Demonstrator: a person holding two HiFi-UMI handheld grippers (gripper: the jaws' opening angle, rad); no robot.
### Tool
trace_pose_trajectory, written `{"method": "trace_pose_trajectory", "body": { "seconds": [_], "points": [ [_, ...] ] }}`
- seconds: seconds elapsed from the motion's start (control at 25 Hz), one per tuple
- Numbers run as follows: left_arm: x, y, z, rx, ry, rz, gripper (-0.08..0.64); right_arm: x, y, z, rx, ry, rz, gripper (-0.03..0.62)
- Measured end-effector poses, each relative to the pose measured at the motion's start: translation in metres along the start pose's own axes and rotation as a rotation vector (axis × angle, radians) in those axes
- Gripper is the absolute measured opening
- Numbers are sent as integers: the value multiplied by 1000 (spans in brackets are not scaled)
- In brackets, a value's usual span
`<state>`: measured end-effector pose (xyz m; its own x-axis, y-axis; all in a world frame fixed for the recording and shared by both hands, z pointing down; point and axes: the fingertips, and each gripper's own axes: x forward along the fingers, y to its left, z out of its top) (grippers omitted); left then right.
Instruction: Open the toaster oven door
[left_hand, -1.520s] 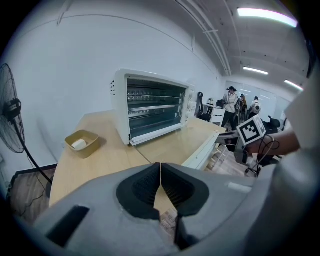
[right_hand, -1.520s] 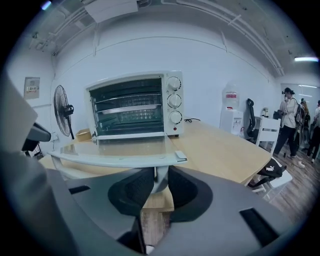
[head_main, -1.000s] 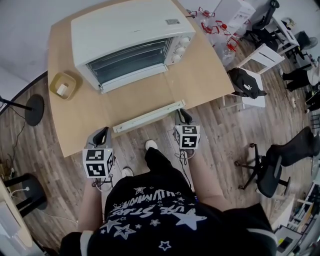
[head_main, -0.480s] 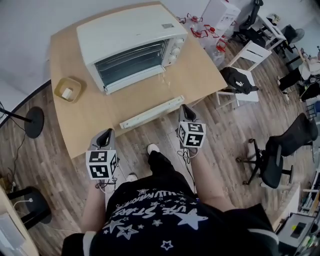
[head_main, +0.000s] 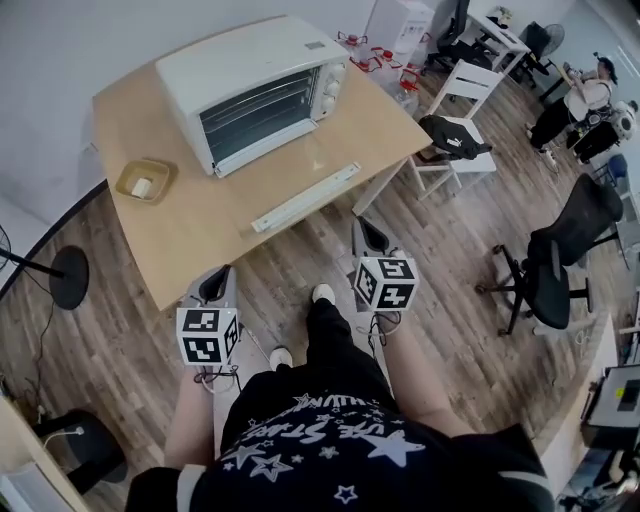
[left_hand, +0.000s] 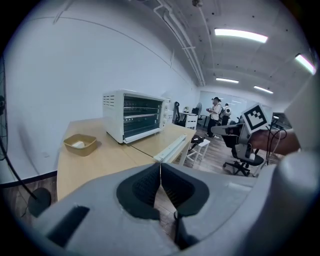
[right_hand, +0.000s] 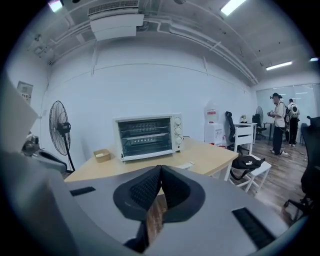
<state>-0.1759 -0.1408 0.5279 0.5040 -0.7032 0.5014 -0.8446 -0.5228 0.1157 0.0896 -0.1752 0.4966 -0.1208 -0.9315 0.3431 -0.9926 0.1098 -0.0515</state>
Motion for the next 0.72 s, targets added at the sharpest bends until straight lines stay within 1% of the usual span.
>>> {"method": "trace_pose_trajectory", "body": {
  "seconds": [0.28, 0.36, 0.48, 0.72],
  "points": [
    [-8, -34, -9, 25, 0, -100, 21, -53, 13, -10, 4, 15, -17, 3],
    [-9, -43, -10, 30, 0, -116, 21, -62, 13, -10, -5, 21, -18, 3],
    [-13, -57, -12, 24, -2, -120, 21, -74, 13, -12, -19, 32, -5, 3],
    [-30, -92, -20, 31, 0, -99, 21, -105, 11, -22, -27, 44, 57, 3]
  ]
}}
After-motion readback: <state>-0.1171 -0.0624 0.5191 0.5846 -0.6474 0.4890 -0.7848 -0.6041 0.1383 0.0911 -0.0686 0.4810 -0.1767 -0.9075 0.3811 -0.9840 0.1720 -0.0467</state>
